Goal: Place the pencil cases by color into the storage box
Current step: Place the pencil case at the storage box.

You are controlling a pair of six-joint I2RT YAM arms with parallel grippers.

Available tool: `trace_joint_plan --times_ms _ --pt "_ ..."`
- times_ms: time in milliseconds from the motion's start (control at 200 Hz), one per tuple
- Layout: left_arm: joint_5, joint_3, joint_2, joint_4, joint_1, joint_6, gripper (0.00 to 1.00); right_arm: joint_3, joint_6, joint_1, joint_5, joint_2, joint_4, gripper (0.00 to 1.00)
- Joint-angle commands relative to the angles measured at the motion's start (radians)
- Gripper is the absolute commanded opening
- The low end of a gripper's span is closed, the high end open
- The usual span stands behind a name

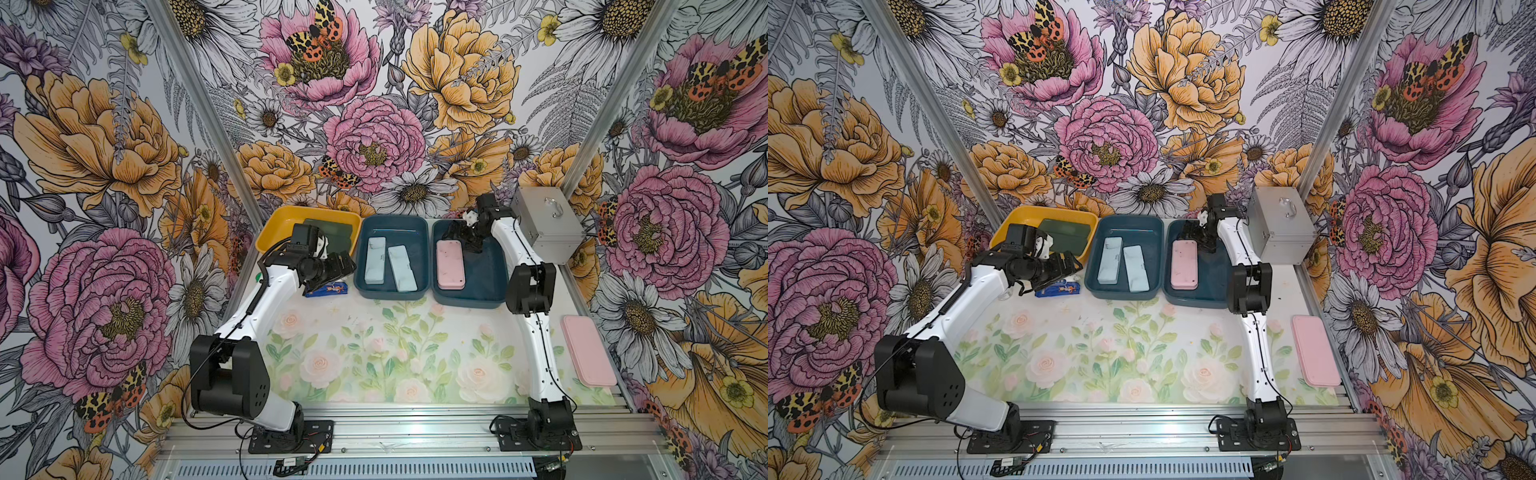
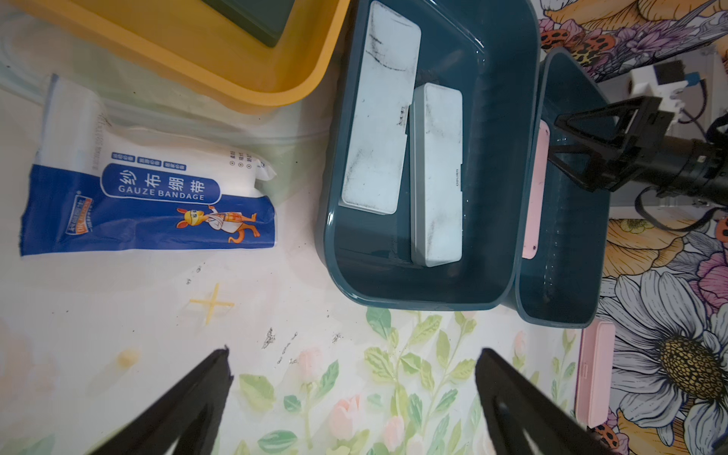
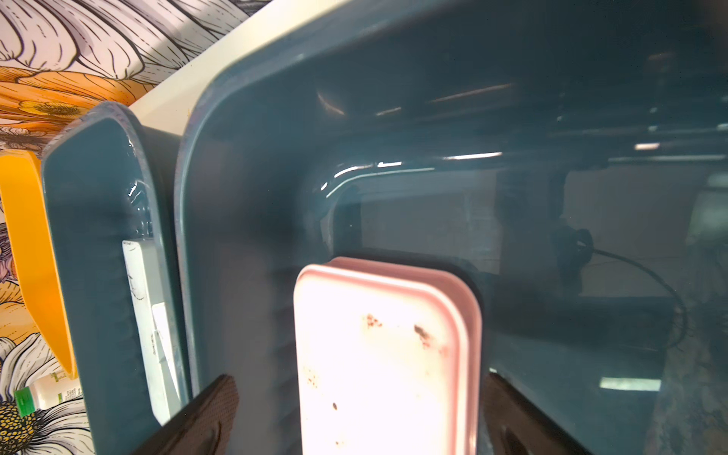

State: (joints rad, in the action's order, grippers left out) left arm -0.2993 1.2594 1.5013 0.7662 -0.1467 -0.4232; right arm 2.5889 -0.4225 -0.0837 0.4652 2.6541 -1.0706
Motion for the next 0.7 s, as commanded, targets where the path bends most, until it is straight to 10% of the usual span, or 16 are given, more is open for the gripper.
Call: trace_joint_plan --times_ms 0,375,695 --pt "0.011 0.038 0.015 0.002 -0.012 -0.011 0.99 -0.019 0.054 -0.003 -0.060 -0.113 0.025 0.99" --pt "-0.046 0.044 0.020 0.010 -0.023 0.022 0.99 -0.437 0.398 -0.010 -0.565 -0.557 -0.087 0.99" --pt "-0.080 -0.048 -0.052 0.019 -0.028 0.050 0.99 -0.937 0.438 0.219 -0.654 -0.895 -0.089 0.99"
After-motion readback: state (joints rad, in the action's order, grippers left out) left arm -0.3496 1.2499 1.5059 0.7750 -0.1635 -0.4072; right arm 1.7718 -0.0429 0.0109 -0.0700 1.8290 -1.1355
